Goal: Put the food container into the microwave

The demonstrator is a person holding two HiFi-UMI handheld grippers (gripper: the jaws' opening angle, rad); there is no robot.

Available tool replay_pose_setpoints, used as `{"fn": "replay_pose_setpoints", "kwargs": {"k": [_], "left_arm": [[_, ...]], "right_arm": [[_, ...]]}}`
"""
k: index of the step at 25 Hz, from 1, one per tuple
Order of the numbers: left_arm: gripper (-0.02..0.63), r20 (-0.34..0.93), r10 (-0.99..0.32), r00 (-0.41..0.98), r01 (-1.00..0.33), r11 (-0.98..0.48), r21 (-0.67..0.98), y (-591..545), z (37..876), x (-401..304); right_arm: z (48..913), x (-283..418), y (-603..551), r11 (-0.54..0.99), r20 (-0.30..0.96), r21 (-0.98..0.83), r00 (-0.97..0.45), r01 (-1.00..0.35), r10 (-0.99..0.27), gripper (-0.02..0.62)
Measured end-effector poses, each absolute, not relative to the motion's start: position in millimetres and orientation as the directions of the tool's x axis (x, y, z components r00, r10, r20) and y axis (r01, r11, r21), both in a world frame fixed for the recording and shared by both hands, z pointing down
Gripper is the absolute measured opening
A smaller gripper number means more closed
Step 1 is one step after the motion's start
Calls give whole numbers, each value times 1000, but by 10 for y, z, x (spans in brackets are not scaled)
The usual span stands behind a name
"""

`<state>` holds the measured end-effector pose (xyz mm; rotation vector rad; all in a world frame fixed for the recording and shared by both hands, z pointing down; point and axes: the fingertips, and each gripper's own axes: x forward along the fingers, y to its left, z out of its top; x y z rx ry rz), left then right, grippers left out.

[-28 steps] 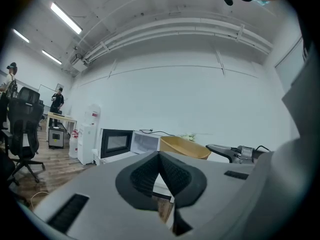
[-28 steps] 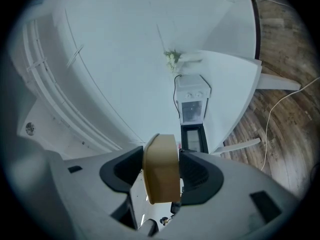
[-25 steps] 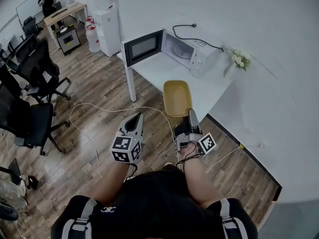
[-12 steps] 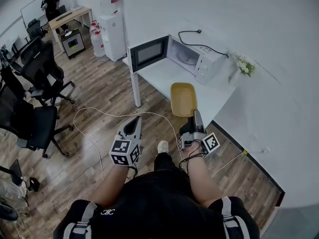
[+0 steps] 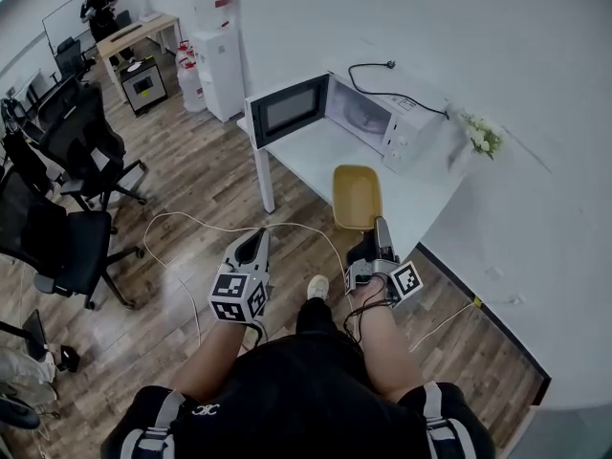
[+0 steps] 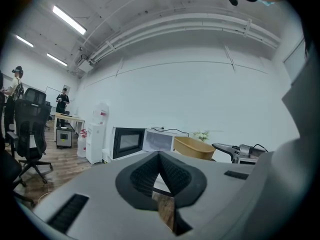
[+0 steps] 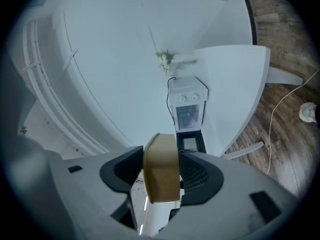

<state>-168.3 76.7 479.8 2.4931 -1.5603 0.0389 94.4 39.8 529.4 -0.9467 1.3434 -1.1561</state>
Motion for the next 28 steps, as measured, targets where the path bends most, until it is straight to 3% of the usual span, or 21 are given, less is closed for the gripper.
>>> {"fn": "replay_pose_setpoints", "kwargs": {"k": [15,28], "left_arm": [[3,185,-857,481,-876,-461,141,-872,4982,-1103],[3,222,-811,541,-839,-537,82,-2726,4850,-204]], "right_arm": [[5366,1339,-1178,243,-254,-963,-94,116,-963,230],[5450,1777,-2762,192,-207,-974,-118,123,-971,230]]}}
